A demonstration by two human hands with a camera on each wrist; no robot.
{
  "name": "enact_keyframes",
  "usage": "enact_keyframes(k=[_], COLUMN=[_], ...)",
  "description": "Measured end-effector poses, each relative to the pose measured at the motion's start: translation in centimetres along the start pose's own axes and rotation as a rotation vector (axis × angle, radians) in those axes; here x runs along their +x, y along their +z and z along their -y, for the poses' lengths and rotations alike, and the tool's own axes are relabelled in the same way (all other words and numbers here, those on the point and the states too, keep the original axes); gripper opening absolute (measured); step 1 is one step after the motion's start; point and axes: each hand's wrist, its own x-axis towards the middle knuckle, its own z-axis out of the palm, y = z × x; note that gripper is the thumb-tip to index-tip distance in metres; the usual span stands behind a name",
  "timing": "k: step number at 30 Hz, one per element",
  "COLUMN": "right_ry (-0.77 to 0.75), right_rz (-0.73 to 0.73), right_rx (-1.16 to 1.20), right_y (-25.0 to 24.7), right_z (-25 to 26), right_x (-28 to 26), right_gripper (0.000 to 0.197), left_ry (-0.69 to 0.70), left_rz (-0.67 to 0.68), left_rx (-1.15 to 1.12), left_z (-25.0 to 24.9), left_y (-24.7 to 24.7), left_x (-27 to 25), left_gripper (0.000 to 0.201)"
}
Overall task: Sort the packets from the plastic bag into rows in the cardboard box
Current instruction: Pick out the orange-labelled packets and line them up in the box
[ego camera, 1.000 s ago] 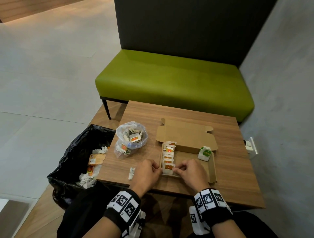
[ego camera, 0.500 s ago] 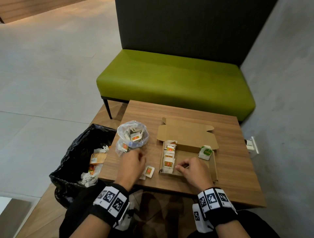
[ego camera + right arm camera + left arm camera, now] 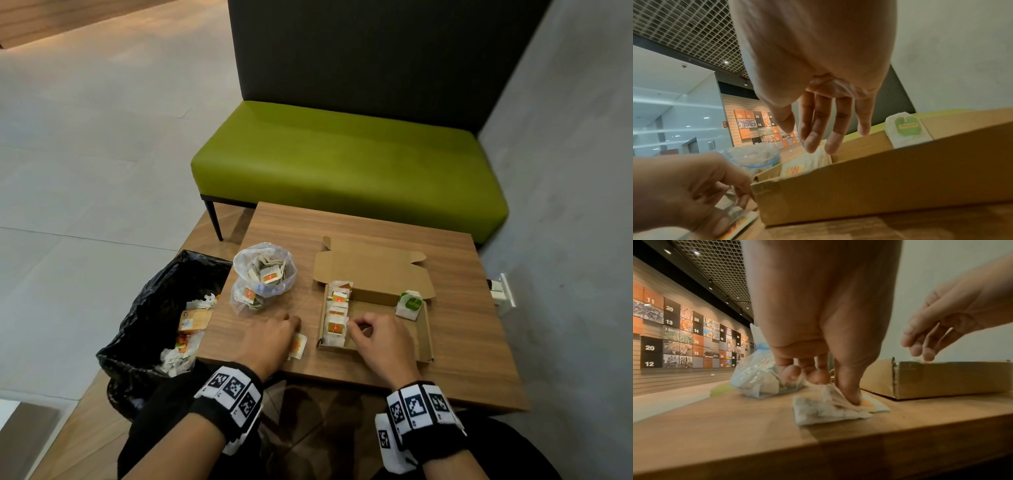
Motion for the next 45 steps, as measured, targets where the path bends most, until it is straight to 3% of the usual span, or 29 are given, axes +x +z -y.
enact_keyframes(k=[7, 10, 13, 18, 25, 29, 33, 38, 45], right_ry=[-0.058, -0.119, -0.151, -0.137, -0.091, 0.016, 0.127, 0.164, 0.278], right_rz=[-0.009, -0.006, 0.018, 0.007, -0.044, -0.136, -0.045, -0.005, -0.037], right_rx=[0.053, 0.165, 0.386, 0.645, 0.603, 0.476, 0.349, 0.244, 0.119], right_y=[0.7, 0.9, 0.7, 0.1, -1.9, -1.5, -0.8, 0.3, 2.1], right_z=[0.6, 1.0, 1.4, 1.2, -2.3, -4.6, -4.9, -3.6, -3.4], right_x=[-0.5, -0.7, -0.6, -0.2, 0.6, 2.7, 4.3, 5.9, 7.6], right_gripper=[0.021, 0.023, 0.030, 0.006, 0.007, 0.011, 0.009, 0.013, 0.014], left_ry=[-0.092, -0.137, -0.089, -0.019, -0.052, -0.118, -0.233, -0.278, -0.265], left_rz=[-0.074, -0.121, -0.185, -0.177, -0.167, -0.260, -0.320, -0.199, -0.131], left_rx=[-0.176, -0.538, -0.929, -1.251, -1.209, -0.951, -0.706, -0.573, -0.572], left_z=[0.3, 0.8, -0.2, -3.8, -7.6, -7.9, -6.6, -6.2, -6.0], left_y=[-1.4, -2.1, -3.1, -3.8, -3.6, -3.1, -2.8, -2.1, -1.5], left_x=[-0.4, -1.0, -1.8, -1.7, 0.7, 2.0, 2.2, 2.4, 2.5], left_gripper=[0.009, 0.018, 0.013, 0.006, 0.005, 0.007, 0.012, 0.023, 0.014])
